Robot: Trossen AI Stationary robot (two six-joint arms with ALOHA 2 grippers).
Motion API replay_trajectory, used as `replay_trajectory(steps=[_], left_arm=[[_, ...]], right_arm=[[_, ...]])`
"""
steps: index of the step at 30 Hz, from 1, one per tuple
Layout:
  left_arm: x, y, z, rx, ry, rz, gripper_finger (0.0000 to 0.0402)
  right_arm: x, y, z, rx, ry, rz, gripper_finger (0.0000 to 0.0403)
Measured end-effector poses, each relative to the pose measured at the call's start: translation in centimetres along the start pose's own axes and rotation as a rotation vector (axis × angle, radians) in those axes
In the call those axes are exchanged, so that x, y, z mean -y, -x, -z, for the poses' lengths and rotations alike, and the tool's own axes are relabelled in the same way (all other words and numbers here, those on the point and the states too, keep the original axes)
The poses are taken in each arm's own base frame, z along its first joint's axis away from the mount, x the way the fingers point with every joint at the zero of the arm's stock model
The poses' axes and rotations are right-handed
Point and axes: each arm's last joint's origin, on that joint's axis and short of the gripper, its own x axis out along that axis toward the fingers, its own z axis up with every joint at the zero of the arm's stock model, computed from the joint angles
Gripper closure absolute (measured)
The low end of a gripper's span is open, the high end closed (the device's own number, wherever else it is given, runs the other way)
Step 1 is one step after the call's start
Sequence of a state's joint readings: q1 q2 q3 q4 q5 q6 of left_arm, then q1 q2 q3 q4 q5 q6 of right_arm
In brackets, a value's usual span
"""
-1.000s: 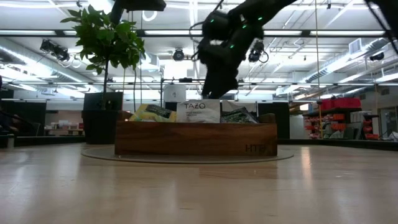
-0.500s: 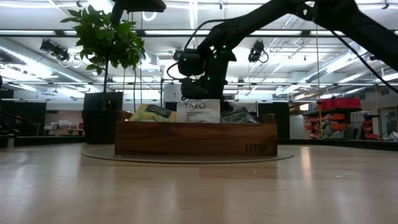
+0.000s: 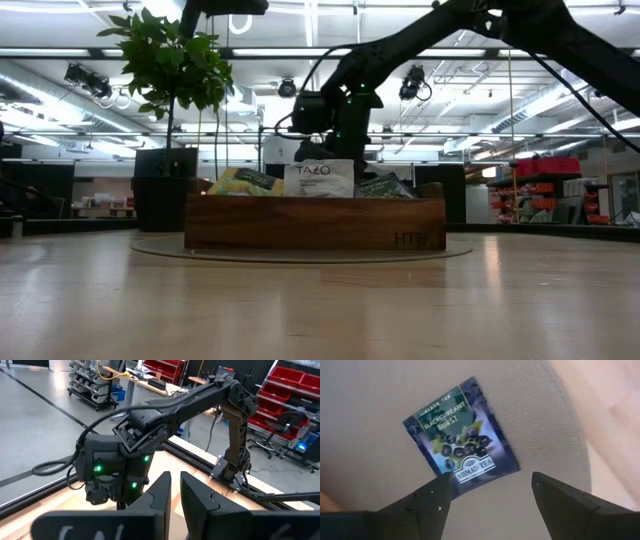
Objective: Pick & Place Tea
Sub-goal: Put the violet tea bag into the right section of the wooden organizer
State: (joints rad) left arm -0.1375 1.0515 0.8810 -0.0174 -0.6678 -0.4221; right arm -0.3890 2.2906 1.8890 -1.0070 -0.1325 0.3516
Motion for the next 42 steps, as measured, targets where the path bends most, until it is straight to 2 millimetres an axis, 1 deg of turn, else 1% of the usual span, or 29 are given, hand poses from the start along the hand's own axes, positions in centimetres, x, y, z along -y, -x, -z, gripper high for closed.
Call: replay_trajectory(steps=[5,14,18,20,24,27,29,31,34,37,39,42], left_arm=[[0.0,0.0,-0.1,0.009,-0.007,0.004,0.0356],[0.2,0.0,-0.2,0.002,0.002,0.053,0.0356],[0.2,0.0,-0.2,-0.002,0.002,0.061,0.0356],[0.2,0.2,-0.3,-0.003,0.005,0.074,0.0356],[0.2,0.3,-0.4,-0.005,-0.006,0.087,0.0356],[0.2,0.3,-0.5,-0.004,-0.037,0.102,0.0356],[0.0,0.0,-0.6,-0.022,-0.059,0.13,0.0356],[0.0,-0.6,-1.1,-0.036,-0.069,0.153,0.0356],[-0.4,-1.9,-1.8,-0.075,-0.091,0.095,0.0356],[-1.0,-3.5,-2.5,-0.135,-0.112,0.044,0.0355],[-1.7,-4.9,-2.6,-0.196,-0.124,0.056,0.0352],[-2.6,-7.6,-2.4,-0.301,-0.133,0.149,0.0338]], right_arm=[[-0.3,0.0,0.0,-0.005,-0.028,-0.029,0.0124],[-0.8,0.0,-0.2,-0.023,-0.064,-0.18,0.0138],[-0.7,0.2,-0.1,-0.02,-0.021,-0.171,0.0158],[-0.6,1.2,0.3,-0.034,0.018,-0.153,0.0175],[-0.6,5.0,1.3,0.013,0.124,-0.066,0.0209],[-0.5,8.0,2.2,0.057,0.165,-0.014,0.0229],[-0.4,10.4,2.9,0.1,0.182,-0.002,0.0239],[-0.3,13.0,3.9,0.14,0.192,0.024,0.0245],[0.0,16.7,5.6,0.212,0.192,0.07,0.0247],[0.4,20.8,7.8,0.296,0.167,0.078,0.0246],[0.7,23.1,9.3,0.353,0.154,0.076,0.0243],[1.2,26.0,11.5,0.429,0.116,0.074,0.0237]])
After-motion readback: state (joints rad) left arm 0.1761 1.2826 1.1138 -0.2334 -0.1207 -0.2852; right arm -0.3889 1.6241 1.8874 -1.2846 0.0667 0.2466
